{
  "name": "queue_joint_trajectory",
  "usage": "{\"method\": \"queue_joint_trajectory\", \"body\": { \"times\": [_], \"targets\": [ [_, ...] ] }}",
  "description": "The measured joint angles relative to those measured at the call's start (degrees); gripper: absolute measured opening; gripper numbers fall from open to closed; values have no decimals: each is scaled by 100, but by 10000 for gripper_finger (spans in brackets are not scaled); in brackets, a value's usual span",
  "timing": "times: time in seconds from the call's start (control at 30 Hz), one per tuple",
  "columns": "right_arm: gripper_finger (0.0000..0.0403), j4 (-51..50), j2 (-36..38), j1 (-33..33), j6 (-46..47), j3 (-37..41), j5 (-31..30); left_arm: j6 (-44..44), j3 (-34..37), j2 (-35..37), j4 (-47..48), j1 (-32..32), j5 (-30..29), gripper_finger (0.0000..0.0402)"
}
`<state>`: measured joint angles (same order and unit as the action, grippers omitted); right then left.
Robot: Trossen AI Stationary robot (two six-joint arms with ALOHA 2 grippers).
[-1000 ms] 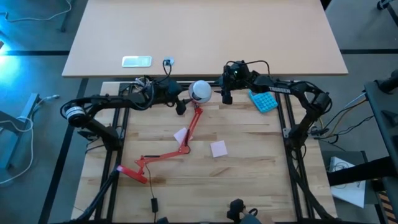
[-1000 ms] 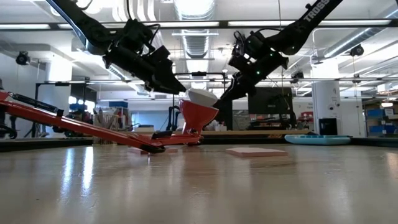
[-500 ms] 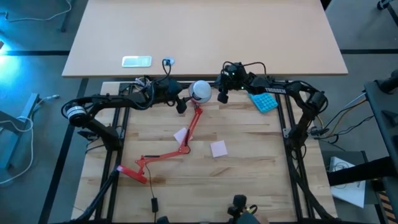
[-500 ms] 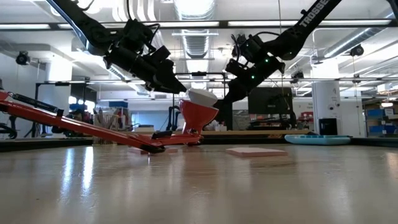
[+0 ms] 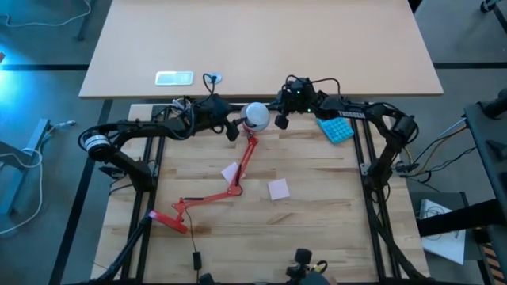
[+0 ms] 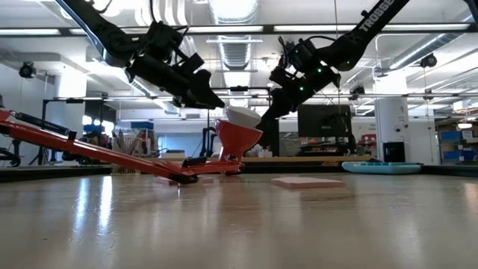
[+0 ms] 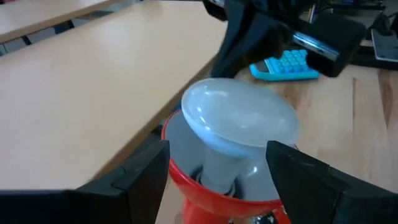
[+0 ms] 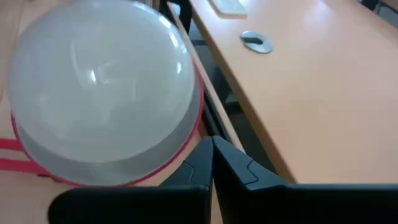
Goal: Screw lightbulb
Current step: Insert the lightbulb into the red lamp
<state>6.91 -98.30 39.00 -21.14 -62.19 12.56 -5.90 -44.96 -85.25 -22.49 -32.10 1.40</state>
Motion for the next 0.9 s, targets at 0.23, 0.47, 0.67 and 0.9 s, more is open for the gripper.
{"method": "queue_joint_trajectory", "body": {
  "times": [0.23, 0.47, 0.67, 0.9],
  "targets": [
    [1, 81, -83, -37, 101, -33, 185, -95, 36, 0, 78, 2, -121, 258],
    [1, 195, -109, -31, 189, -33, 299, -45, 36, 0, 73, 2, -198, 258],
    [1, 239, -109, -37, 207, -33, 306, -45, 36, 0, 63, 15, -229, 258],
    [1, 240, -111, -37, 294, -33, 299, -385, -20, -437, 28, 342, -318, 258]
  ]
}}
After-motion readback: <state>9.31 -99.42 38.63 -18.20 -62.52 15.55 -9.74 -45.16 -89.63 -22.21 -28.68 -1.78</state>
